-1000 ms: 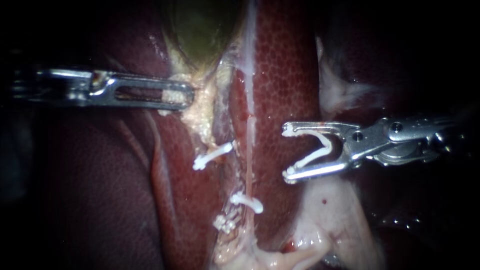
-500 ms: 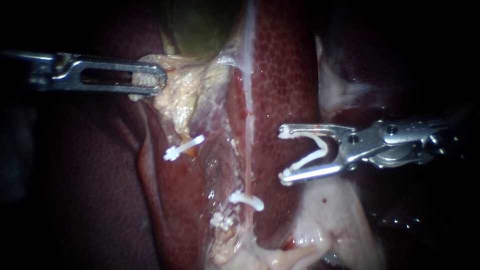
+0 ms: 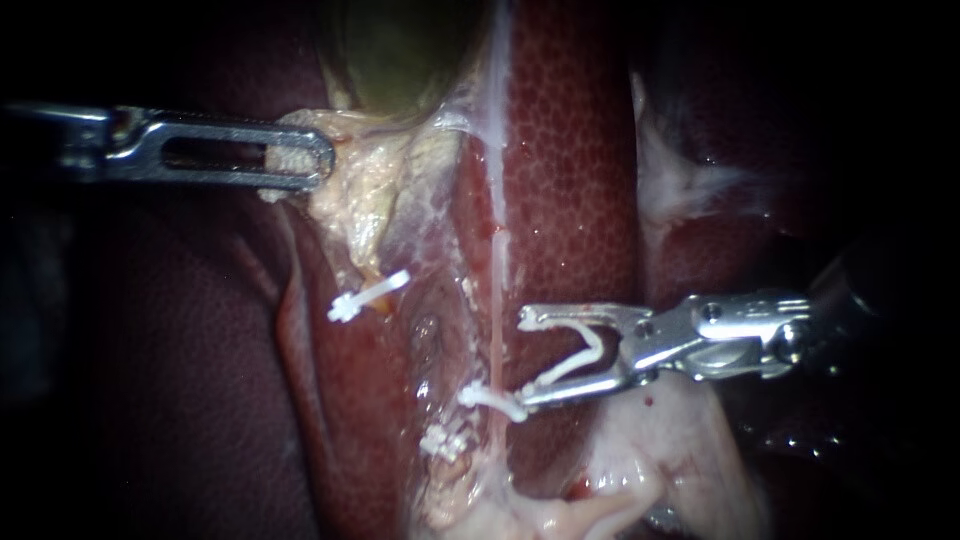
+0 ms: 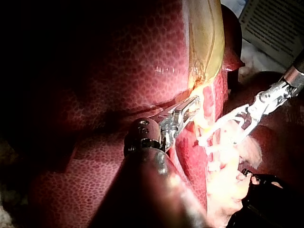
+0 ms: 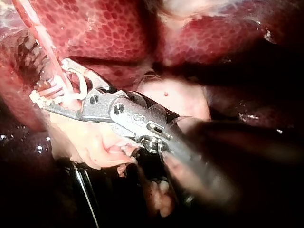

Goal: Clipping second clip right tube

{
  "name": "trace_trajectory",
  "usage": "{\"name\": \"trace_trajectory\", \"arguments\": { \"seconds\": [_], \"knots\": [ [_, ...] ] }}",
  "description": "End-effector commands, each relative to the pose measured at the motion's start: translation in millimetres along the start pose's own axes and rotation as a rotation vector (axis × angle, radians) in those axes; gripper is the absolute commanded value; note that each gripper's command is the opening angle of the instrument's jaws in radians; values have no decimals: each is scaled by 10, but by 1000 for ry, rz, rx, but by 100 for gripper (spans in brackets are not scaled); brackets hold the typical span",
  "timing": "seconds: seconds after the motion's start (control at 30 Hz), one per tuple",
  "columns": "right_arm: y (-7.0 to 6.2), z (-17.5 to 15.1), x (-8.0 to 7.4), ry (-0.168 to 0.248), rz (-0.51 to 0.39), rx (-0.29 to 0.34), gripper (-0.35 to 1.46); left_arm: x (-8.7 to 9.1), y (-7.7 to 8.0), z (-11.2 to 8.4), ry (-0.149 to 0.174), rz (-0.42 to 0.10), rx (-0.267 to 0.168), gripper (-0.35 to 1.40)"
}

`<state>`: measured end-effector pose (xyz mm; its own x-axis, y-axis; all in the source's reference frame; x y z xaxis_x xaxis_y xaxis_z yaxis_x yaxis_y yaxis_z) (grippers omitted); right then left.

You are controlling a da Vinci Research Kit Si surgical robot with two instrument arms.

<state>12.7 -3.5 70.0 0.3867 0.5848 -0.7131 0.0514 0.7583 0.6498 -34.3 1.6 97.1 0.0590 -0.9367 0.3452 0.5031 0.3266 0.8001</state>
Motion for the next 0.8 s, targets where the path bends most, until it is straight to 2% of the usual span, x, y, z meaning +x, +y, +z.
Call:
{"name": "trace_trajectory", "arguments": {
  "seconds": [0.03, 0.2, 0.47, 0.63, 0.8],
  "knots": [
    [1, 3, -3, -5, 9, 1, 58, 0, 0, 0, 0, 0, 0, -35],
    [1, 18, -13, -11, 42, 21, 58, 0, 0, 0, 0, 0, 0, -35],
    [0, 41, -13, 28, 87, 55, 56, 1, 0, 0, 0, 1, -1, -35],
    [0, 56, -19, 29, 113, 76, 54, 1, 0, 0, -1, 1, -1, -35],
    [0, 64, -20, 46, 128, 90, 49, 2, 0, 0, -1, 1, -1, -35]
  ]
}}
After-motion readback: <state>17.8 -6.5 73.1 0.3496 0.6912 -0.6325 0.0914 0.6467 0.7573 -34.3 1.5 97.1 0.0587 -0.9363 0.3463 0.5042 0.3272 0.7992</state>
